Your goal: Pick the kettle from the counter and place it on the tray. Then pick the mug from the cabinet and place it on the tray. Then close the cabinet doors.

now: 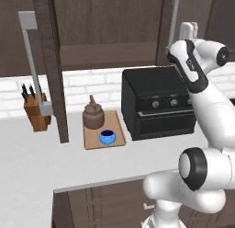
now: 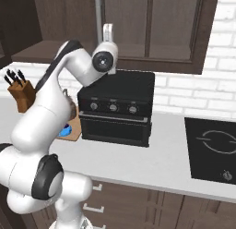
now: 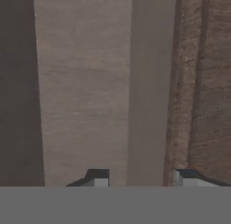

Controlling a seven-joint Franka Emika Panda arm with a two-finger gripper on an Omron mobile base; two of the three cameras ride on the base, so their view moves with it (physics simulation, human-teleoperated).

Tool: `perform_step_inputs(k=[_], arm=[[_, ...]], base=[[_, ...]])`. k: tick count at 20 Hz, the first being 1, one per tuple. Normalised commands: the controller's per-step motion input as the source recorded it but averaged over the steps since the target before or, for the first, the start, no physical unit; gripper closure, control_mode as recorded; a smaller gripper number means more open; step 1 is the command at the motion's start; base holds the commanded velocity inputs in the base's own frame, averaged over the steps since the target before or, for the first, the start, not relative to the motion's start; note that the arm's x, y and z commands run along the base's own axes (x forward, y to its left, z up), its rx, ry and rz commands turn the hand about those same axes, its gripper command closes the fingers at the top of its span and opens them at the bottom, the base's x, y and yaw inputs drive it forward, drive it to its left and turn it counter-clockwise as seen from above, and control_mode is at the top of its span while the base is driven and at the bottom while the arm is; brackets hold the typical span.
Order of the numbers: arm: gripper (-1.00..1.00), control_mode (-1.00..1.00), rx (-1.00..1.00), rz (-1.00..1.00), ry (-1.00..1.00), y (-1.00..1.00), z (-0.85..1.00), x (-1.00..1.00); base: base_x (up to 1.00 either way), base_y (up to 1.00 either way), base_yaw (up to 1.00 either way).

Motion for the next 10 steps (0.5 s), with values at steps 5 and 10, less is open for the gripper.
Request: perform_step_inputs(k=[5, 10], arm=[[-1.00, -1.00, 0.00, -0.22, 0.08, -0.24, -0.03, 0.13], [-1.00, -1.00, 0.12, -0.10, 0.00, -0.09, 0.08, -0.30]], base=[[0.00, 0.00, 0.00], [0.00, 0.00, 0.00]])
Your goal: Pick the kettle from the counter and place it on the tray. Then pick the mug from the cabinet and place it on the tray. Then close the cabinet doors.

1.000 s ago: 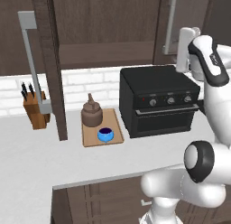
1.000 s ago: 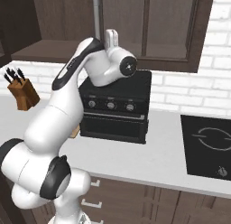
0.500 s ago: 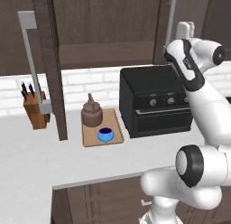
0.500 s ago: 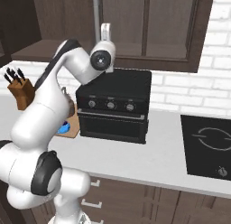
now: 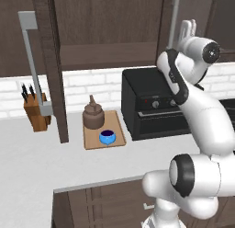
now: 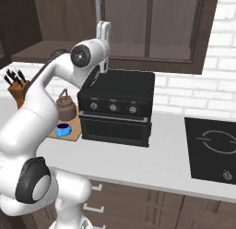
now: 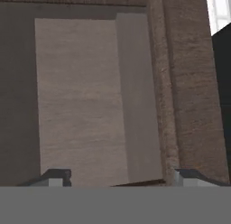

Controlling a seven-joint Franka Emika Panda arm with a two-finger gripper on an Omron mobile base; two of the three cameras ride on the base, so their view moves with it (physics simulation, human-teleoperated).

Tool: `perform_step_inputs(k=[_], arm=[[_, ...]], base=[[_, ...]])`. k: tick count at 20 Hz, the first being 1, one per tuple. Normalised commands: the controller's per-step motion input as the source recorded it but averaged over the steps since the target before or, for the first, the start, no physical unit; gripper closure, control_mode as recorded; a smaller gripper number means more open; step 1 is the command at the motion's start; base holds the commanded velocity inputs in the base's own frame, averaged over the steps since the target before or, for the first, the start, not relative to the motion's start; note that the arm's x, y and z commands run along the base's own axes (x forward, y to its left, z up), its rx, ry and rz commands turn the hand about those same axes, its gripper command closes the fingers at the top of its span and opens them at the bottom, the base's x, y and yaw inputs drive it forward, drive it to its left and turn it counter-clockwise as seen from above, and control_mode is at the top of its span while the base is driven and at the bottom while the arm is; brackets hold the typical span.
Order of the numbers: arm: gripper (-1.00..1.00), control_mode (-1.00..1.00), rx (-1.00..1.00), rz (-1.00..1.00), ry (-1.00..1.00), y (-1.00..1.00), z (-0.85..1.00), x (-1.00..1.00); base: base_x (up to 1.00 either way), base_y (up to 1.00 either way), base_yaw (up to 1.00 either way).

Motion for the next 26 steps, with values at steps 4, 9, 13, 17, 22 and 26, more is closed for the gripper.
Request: perform_step_inputs(k=[4, 9, 13, 17, 22, 26], arm=[[-1.00, -1.00, 0.13, -0.03, -0.02, -0.08, 0.11, -0.36], [-1.00, -1.00, 0.03, -0.03, -0.02, -0.08, 0.10, -0.58], [-1.00, -1.00, -0.03, -0.03, -0.08, -0.07, 0.01, -0.72], [-1.00, -1.00, -0.10, -0.07, -0.01, -0.01, 0.00, -0.80], [-1.00, -1.00, -0.38, -0.01, 0.00, 0.00, -0.01, -0.68], [-1.00, -1.00, -0.49, 0.00, 0.00, 0.00, 0.00, -0.66]], base=[[0.00, 0.00, 0.00], [0.00, 0.00, 0.00], [0.00, 0.00, 0.00], [0.00, 0.00, 0.00], [0.00, 0.00, 0.00], [0.00, 0.00, 0.00]])
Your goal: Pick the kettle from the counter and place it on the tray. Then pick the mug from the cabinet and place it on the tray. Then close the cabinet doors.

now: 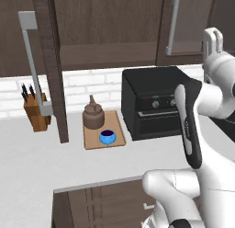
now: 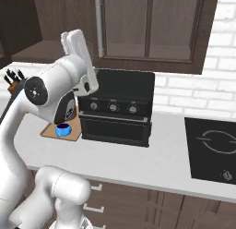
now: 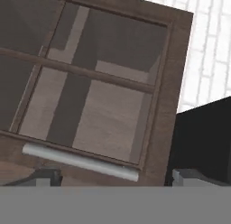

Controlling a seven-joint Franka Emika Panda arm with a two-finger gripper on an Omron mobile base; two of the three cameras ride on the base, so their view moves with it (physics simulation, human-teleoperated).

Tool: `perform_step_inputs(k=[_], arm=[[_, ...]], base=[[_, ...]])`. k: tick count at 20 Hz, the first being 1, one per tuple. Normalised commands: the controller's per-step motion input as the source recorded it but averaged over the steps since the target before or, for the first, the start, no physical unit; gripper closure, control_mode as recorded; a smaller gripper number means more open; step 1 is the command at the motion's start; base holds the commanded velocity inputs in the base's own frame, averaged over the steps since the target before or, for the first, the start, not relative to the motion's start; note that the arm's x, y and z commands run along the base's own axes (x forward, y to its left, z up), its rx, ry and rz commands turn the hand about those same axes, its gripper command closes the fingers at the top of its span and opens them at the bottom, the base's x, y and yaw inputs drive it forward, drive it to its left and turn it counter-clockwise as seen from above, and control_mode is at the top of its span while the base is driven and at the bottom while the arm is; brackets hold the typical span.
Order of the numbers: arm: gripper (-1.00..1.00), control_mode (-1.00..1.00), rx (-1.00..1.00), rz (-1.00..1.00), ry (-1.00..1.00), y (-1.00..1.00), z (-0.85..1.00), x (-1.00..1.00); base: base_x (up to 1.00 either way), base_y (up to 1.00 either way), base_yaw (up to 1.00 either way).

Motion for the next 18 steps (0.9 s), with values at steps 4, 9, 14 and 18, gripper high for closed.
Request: perform_step_inputs(k=[4, 9, 14, 18], arm=[[-1.00, -1.00, -0.58, 0.00, 0.00, 0.00, -0.02, -0.59], [-1.00, -1.00, -0.78, -0.02, 0.20, 0.09, -0.05, -0.40], [-1.00, -1.00, -1.00, 0.00, 0.30, 0.18, -0.30, -0.37], [-1.00, -1.00, -1.00, -0.01, 0.09, 0.31, -0.17, -0.38]], base=[[0.00, 0.00, 0.00], [0.00, 0.00, 0.00], [0.00, 0.00, 0.00], [0.00, 0.00, 0.00]])
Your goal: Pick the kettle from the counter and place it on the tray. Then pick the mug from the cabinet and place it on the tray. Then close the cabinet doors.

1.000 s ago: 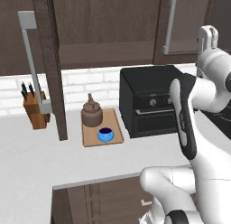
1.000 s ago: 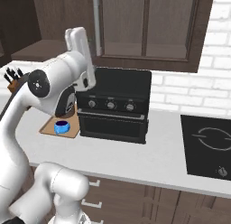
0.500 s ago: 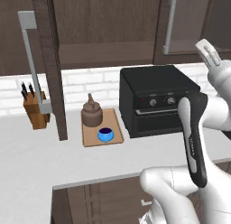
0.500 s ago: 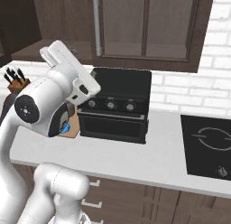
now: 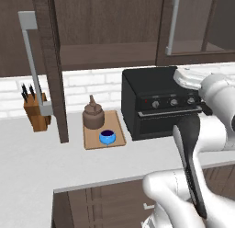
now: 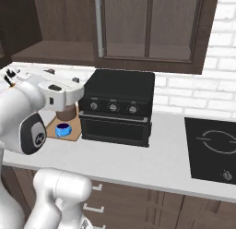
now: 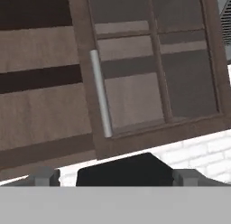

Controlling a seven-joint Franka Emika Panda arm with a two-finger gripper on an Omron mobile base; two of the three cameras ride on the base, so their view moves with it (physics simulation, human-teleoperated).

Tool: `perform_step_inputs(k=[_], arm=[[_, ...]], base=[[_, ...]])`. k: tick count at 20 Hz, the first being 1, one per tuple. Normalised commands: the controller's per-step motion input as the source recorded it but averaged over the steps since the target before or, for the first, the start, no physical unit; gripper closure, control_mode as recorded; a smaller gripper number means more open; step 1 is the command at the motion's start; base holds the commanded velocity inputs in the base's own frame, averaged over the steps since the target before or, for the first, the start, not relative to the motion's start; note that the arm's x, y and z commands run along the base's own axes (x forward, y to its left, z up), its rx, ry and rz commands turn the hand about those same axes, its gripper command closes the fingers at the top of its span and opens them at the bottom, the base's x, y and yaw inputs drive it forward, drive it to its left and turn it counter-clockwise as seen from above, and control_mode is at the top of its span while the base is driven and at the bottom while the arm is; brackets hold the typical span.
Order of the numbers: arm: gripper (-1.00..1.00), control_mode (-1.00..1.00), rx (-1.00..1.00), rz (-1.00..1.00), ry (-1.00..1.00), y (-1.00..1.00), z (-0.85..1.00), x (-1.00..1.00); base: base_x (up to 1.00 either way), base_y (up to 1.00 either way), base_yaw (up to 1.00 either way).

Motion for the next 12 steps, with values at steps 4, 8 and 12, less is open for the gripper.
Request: perform_step_inputs(k=[4, 8, 12], arm=[[-1.00, -1.00, -0.99, 0.00, 0.01, 0.12, -0.24, -0.26], [-1.00, -1.00, -0.89, 0.00, 0.01, 0.12, -0.24, -0.11], [-1.00, -1.00, -0.77, 0.00, 0.02, 0.15, -0.15, -0.07]], base=[[0.00, 0.00, 0.00], [0.00, 0.00, 0.00], [0.00, 0.00, 0.00]])
